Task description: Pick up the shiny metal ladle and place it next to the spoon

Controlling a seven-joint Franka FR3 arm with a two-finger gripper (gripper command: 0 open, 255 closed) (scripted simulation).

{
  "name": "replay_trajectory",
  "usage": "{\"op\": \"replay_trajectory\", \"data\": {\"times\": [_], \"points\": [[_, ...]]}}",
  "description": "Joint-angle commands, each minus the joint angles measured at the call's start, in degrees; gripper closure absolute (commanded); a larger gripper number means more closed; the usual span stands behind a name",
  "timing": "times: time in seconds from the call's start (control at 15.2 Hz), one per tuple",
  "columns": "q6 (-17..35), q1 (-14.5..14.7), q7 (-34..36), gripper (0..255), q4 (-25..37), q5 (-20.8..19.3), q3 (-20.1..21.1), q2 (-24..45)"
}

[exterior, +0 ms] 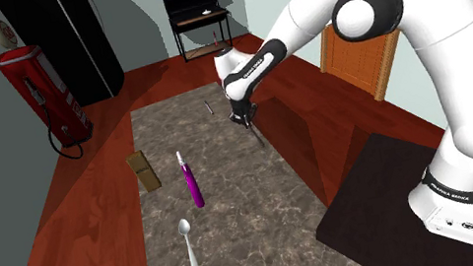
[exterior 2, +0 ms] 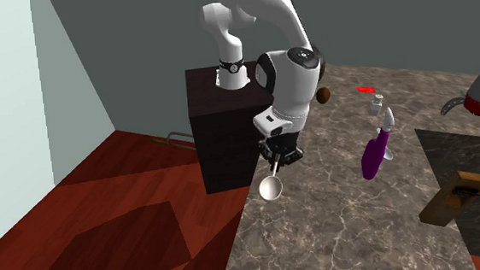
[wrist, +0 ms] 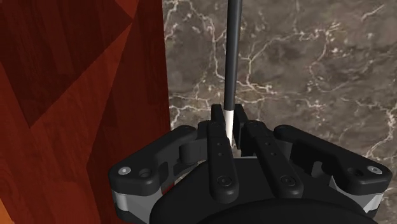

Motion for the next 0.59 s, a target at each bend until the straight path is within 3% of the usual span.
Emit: {"op": "replay_trajectory", "data": {"times": [0.0, 0.53], "points": [[0.6, 1.2, 1.7, 255, -2.6, -0.1, 0.3, -1.7], [3.9, 7.7, 11.1, 255, -13.2, -0.9, 2.1, -8.0]]}}
